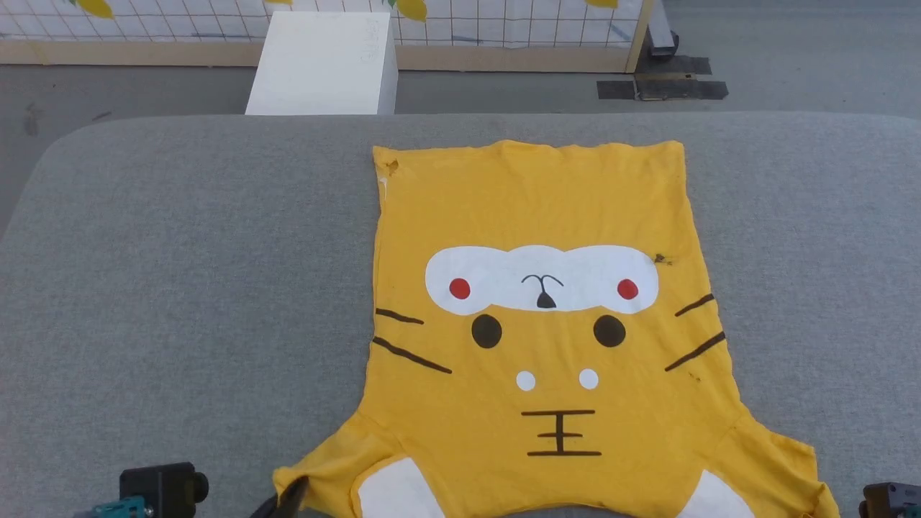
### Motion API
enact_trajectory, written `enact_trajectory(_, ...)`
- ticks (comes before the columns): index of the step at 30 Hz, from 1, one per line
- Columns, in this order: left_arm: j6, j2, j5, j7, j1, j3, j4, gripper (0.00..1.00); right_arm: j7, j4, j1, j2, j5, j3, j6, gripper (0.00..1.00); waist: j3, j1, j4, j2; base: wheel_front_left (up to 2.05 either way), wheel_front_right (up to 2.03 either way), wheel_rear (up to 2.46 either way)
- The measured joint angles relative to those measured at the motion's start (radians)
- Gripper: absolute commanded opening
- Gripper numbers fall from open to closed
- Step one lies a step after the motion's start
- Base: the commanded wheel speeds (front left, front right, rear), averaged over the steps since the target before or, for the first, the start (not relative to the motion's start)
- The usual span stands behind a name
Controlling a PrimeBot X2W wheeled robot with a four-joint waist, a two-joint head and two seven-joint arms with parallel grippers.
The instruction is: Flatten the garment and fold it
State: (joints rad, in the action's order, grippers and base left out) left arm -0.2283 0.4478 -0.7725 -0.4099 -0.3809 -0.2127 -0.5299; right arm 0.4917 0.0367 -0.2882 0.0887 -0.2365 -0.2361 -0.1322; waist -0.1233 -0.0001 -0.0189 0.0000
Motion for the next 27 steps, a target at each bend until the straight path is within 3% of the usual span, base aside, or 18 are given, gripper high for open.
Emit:
enact_trajectory(1, 0.000, -0.003, 0.000, 0.003, 0.002, -0.003, 0.001, 0.00, -0.006, 0.019, 0.007, 0.002, 0.002, 0.003, 0.000, 0.00, -0.002, 0.0000, 0.001, 0.0000, 0.00, 0.00, 0.00)
enact_trajectory(2, 0.003, -0.005, 0.001, 0.006, 0.003, -0.007, 0.002, 0.00, -0.018, 0.034, 0.012, 0.007, 0.007, 0.005, 0.000, 0.11, -0.003, 0.0000, 0.003, 0.0000, 0.00, 0.00, 0.00)
enact_trajectory(3, 0.008, -0.006, 0.003, 0.007, 0.006, -0.012, 0.004, 0.00, -0.038, 0.043, 0.016, 0.011, 0.010, 0.001, -0.001, 0.73, -0.004, 0.0000, 0.006, 0.0000, 0.00, 0.00, 0.00)
enact_trajectory(4, 0.009, -0.007, 0.004, 0.007, 0.008, -0.017, 0.006, 0.00, -0.045, 0.046, 0.017, 0.013, 0.010, -0.003, -0.001, 1.00, -0.005, 0.0000, 0.009, 0.0000, 0.00, 0.00, 0.00)
enact_trajectory(8, 0.018, -0.012, 0.002, 0.017, 0.009, -0.024, 0.007, 0.00, -0.012, -0.021, 0.014, 0.030, -0.009, -0.048, 0.000, 1.00, -0.008, 0.0000, 0.025, 0.0000, 0.00, 0.00, 0.00)
enact_trajectory(13, 0.025, -0.021, -0.002, 0.045, 0.001, -0.019, -0.002, 0.00, 0.125, -0.303, 0.008, 0.070, -0.116, -0.158, 0.000, 1.00, -0.021, 0.0000, 0.038, 0.0000, 0.00, 0.00, 0.00)
enact_trajectory(17, 0.033, -0.030, -0.002, 0.065, -0.001, -0.020, -0.013, 0.00, 0.233, -0.469, 0.137, 0.155, -0.110, -0.241, 0.000, 1.00, -0.047, 0.0000, 0.045, 0.0000, 0.00, 0.00, 0.00)
enact_trajectory(22, 0.044, -0.038, 0.006, 0.077, 0.020, -0.030, -0.026, 0.00, 0.343, -0.480, 0.402, 0.264, -0.048, -0.188, 0.000, 1.00, -0.101, 0.0000, 0.059, 0.0000, 0.00, 0.00, 0.00)
enact_trajectory(27, 0.062, -0.049, 0.018, 0.077, 0.094, -0.058, -0.022, 0.00, 0.394, -0.321, 0.761, 0.328, -0.023, -0.051, 0.000, 1.00, -0.179, 0.0001, 0.078, 0.0000, 0.00, 0.00, 0.00)
